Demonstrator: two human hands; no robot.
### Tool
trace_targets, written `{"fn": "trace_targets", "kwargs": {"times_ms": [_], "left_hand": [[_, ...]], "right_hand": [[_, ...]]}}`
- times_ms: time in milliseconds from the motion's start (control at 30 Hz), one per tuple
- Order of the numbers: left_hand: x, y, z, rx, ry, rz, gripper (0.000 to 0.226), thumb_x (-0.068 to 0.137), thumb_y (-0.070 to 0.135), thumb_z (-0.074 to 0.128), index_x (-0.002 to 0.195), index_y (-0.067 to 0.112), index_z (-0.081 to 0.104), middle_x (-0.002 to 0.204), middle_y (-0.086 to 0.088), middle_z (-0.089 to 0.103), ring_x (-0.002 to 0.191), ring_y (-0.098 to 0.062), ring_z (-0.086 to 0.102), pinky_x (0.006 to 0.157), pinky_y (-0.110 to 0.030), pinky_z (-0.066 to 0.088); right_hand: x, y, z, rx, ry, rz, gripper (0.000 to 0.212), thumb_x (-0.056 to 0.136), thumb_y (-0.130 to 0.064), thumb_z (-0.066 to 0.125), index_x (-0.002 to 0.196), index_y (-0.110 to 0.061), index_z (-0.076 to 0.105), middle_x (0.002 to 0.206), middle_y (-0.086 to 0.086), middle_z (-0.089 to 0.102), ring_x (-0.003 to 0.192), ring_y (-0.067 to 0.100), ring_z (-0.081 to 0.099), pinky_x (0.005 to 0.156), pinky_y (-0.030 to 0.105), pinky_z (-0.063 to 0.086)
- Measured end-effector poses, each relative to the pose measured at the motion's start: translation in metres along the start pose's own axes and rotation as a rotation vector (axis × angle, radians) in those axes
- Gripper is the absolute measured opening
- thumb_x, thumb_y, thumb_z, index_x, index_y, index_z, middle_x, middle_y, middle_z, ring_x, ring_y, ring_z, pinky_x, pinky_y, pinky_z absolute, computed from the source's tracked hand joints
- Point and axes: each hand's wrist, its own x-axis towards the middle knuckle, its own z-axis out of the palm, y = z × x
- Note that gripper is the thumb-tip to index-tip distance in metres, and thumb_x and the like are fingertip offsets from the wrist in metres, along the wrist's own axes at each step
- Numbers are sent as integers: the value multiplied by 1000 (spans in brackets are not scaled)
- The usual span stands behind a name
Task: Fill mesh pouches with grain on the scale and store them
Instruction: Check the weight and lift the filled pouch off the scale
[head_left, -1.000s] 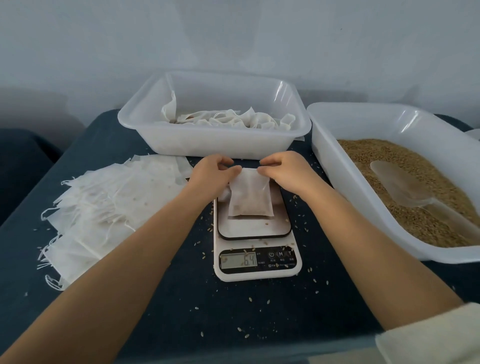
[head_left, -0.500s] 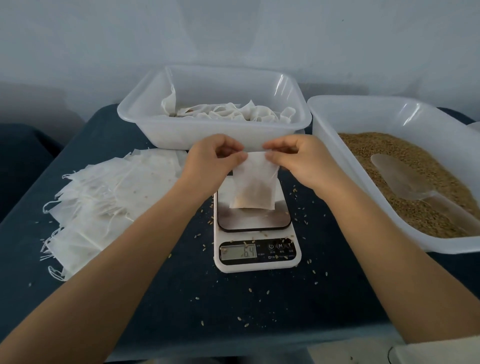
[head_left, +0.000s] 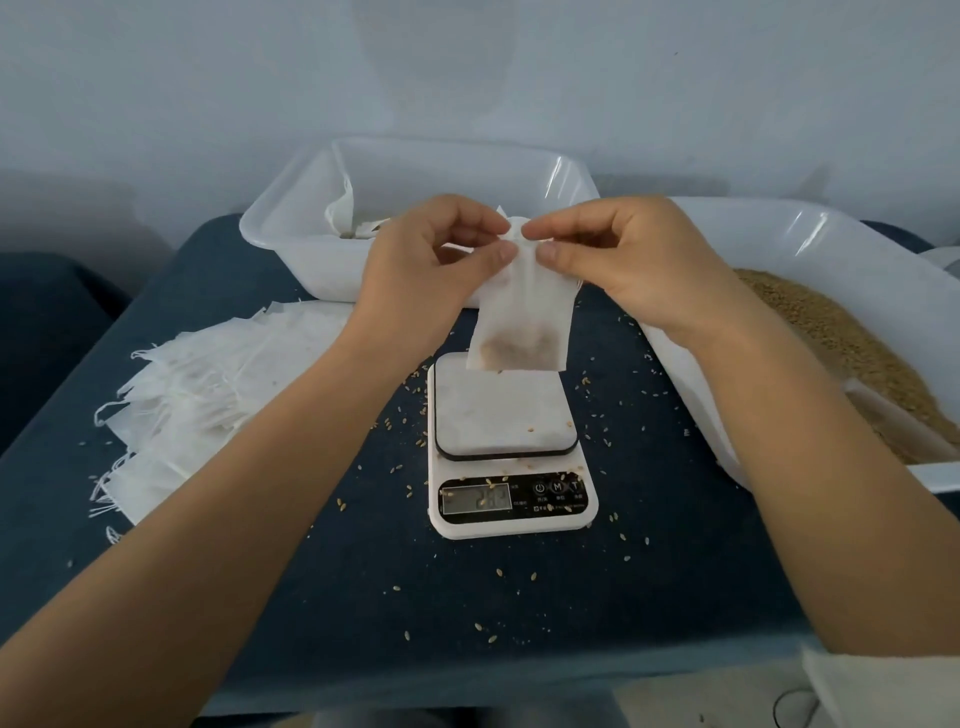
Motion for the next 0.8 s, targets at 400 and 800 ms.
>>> {"fn": "trace_targets", "kwargs": {"times_ms": [400,800], "left_hand": [[1,-2,-6,-111,0,36,20,84,7,67,87,26,62,81,9,62,72,-1,59,69,-15,47],[3,-35,5,-342,-140,-70,20,81,5,68,99,11,61,87,5,72,87,-12,68,76,-23,53]], "right_hand": [[4,-8,-13,2,-143,14,18,86,-18,68,81,-36,70,71,-23,67,68,-8,57,68,9,47],[2,9,0,11,12,-33,18,89,-19,65,80,-35,67,67,-25,63,68,-4,53,65,10,45]]}}
